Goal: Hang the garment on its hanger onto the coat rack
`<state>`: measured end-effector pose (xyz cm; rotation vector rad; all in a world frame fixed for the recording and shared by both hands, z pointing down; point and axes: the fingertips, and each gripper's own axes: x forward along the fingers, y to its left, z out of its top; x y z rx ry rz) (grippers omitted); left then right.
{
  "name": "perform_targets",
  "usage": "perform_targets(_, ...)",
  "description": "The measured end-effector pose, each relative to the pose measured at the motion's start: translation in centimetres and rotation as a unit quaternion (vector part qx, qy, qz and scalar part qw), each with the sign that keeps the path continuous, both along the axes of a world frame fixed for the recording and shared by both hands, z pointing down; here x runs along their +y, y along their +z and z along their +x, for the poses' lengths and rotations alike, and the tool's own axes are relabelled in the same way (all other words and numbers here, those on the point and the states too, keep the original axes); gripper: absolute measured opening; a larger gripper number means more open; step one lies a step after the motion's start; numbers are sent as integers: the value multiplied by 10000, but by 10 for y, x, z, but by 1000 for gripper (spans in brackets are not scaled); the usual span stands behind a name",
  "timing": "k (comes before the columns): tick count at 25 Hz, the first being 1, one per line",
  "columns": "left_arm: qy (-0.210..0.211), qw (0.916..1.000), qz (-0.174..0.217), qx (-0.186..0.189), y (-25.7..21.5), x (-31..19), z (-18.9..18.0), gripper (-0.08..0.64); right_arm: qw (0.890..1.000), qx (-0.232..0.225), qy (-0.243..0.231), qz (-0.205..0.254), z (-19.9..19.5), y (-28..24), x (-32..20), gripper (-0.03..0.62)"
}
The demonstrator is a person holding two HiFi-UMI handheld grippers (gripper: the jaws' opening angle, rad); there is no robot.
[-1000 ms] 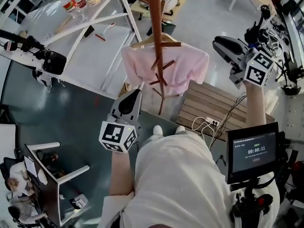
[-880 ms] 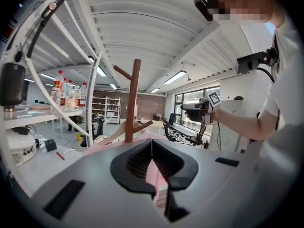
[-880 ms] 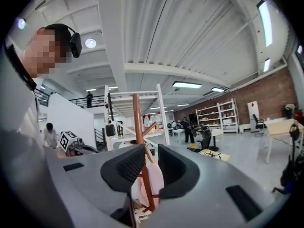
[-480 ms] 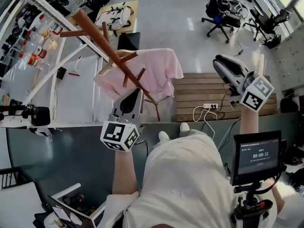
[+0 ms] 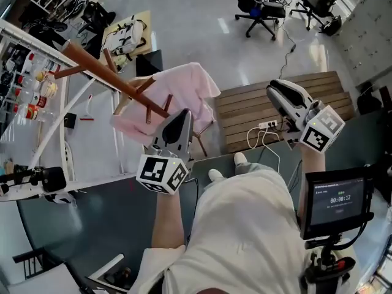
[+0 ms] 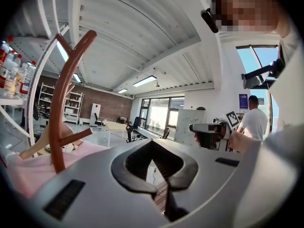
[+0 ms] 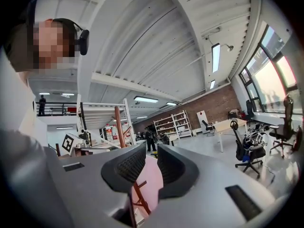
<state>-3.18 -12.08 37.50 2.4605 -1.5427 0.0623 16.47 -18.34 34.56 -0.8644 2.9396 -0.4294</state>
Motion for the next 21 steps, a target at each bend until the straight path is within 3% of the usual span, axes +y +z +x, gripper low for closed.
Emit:
perform_targets(11,432,9986,-10,317,0,-14,27,8,9998,87,149,37,-2,4,6,86)
perform_targets(21,628,9980,-39,66,2,-17,35,6,9998,120,138,-37,-7,10,9,85)
